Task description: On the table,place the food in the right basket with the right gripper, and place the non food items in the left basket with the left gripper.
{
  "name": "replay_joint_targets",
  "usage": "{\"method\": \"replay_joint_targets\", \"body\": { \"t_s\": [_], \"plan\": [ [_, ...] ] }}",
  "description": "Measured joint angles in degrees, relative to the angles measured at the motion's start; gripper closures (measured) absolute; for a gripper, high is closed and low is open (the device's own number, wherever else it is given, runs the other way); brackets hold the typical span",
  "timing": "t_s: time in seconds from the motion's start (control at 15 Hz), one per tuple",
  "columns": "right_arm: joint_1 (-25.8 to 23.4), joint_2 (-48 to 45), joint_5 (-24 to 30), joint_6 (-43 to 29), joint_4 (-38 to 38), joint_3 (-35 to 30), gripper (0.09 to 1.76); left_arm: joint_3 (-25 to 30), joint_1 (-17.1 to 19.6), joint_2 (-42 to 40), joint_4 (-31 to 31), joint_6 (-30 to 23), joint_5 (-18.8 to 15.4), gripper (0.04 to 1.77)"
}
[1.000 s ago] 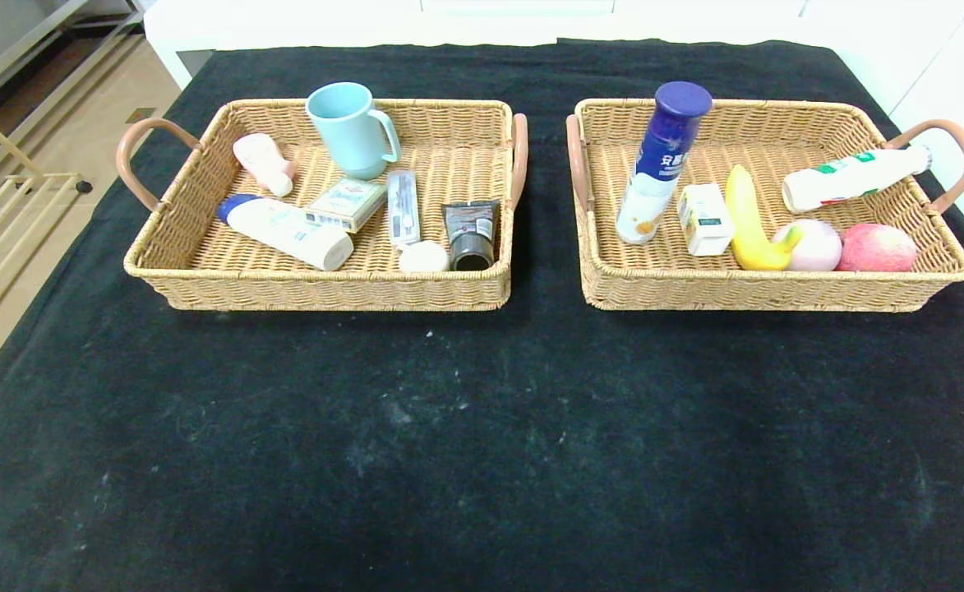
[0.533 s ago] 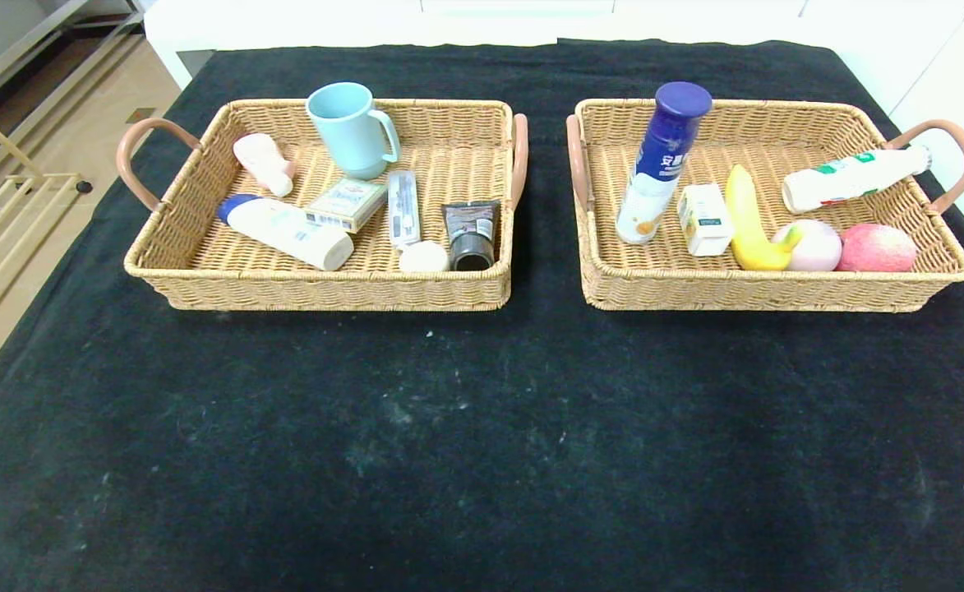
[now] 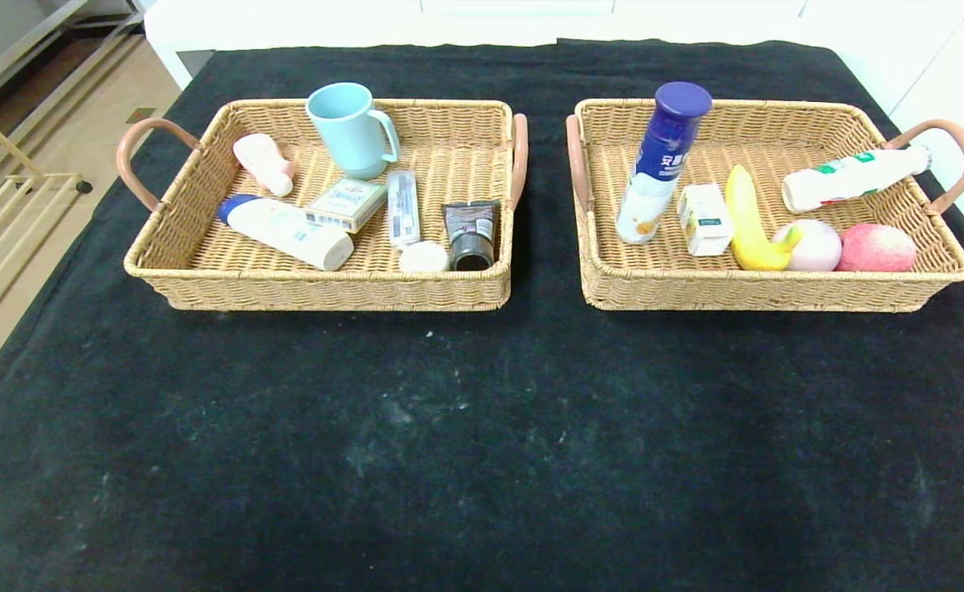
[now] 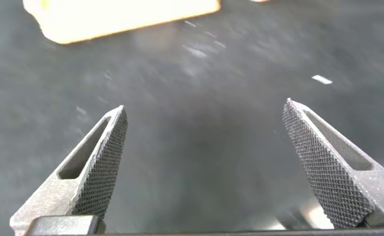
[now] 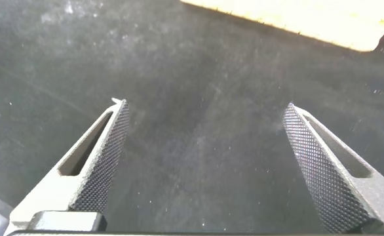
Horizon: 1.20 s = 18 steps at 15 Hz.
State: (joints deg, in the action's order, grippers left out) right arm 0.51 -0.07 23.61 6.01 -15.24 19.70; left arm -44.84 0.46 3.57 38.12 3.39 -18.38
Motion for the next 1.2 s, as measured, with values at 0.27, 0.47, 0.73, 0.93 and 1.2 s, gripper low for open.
{"method": "replay_joint_targets", "body": {
  "t_s": [0.27,0.47,0.73,0.93,1.2],
  "plan": [
    [0.0,0.0,-5.3,0.7,4.4,-4.9,0.14,21.8,-0.2,-2.7,-24.3,0.4,6.7,0.09],
    [0.0,0.0,-9.8,2.0,14.4,-13.3,0.14,34.1,-0.2,-3.4,-33.4,0.5,10.3,0.09],
    [0.0,0.0,-19.9,1.5,16.4,-18.1,0.14,41.0,-0.2,-3.5,-34.4,1.0,13.4,0.09],
    [0.0,0.0,-22.3,-1.1,15.7,-19.5,0.14,41.9,-0.2,-3.5,-34.4,-0.1,13.9,0.09],
    [0.0,0.0,-22.7,-4.8,15.6,-19.7,0.14,42.0,-0.2,-3.5,-33.8,-5.1,16.6,0.09]
  ]
}}
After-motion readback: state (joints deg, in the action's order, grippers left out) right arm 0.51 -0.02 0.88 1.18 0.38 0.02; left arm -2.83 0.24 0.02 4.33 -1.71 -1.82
